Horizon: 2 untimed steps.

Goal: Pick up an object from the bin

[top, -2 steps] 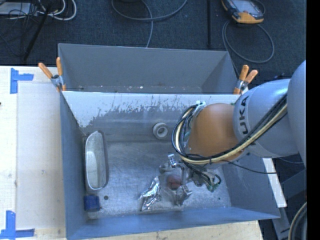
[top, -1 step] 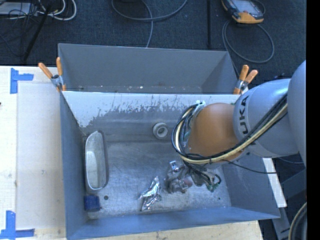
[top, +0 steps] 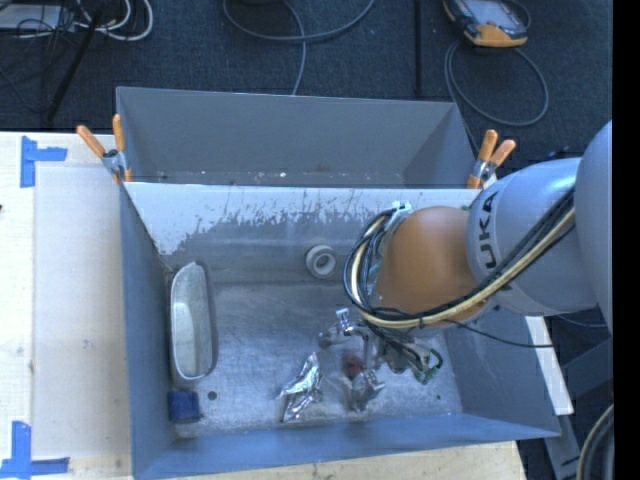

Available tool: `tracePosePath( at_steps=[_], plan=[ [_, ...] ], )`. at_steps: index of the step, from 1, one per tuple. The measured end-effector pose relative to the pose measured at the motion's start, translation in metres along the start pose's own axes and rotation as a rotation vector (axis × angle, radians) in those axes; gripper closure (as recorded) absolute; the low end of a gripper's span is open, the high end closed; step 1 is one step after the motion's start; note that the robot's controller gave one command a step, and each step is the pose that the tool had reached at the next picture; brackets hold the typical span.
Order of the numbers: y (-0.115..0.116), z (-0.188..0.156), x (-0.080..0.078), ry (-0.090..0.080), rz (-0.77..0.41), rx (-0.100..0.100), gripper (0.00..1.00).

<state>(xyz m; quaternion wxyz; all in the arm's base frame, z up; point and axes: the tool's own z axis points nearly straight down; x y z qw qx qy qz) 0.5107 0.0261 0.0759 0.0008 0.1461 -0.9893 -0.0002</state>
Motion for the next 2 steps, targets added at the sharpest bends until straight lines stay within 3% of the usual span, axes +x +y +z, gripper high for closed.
tracePosePath(
  at_steps=[1,2],
  plan=[
    [0.0654,0.0027,0.0094,-0.017,-0.097,0.005,0.0],
    [0.0653,0.0037,0.0122,-0.006,-0.095,0.001,1.0]
  ],
)
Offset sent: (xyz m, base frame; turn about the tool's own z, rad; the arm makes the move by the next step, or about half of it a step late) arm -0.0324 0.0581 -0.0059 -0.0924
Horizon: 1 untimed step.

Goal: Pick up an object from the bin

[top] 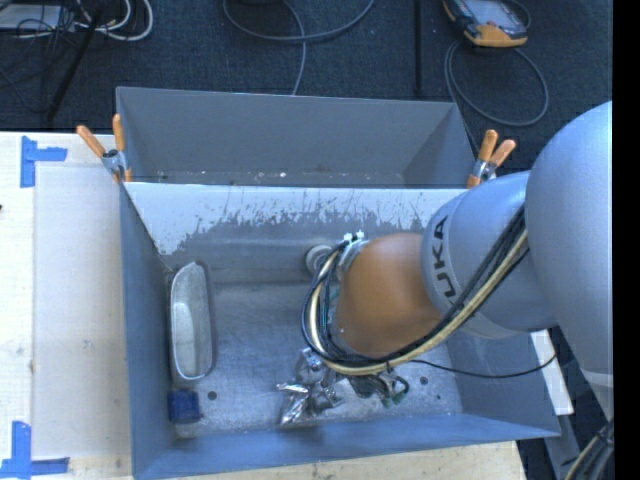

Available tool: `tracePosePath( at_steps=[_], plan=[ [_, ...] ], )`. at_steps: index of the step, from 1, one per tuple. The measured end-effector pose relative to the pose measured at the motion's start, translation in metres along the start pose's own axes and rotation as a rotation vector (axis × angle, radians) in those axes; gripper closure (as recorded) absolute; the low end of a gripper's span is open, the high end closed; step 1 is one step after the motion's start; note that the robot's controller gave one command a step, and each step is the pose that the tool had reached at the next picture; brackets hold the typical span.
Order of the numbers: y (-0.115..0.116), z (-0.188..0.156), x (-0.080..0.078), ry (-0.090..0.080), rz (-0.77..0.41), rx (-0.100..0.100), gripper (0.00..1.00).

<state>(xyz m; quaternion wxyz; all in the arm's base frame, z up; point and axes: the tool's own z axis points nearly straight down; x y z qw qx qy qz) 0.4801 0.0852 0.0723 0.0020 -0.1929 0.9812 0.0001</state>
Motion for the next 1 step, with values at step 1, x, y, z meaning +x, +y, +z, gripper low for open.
tracePosePath(
  at_steps=[1],
  plan=[
    [0.0032,-0.1518,-0.0088,-0.003,-0.24,0.0,1.0]
  ],
)
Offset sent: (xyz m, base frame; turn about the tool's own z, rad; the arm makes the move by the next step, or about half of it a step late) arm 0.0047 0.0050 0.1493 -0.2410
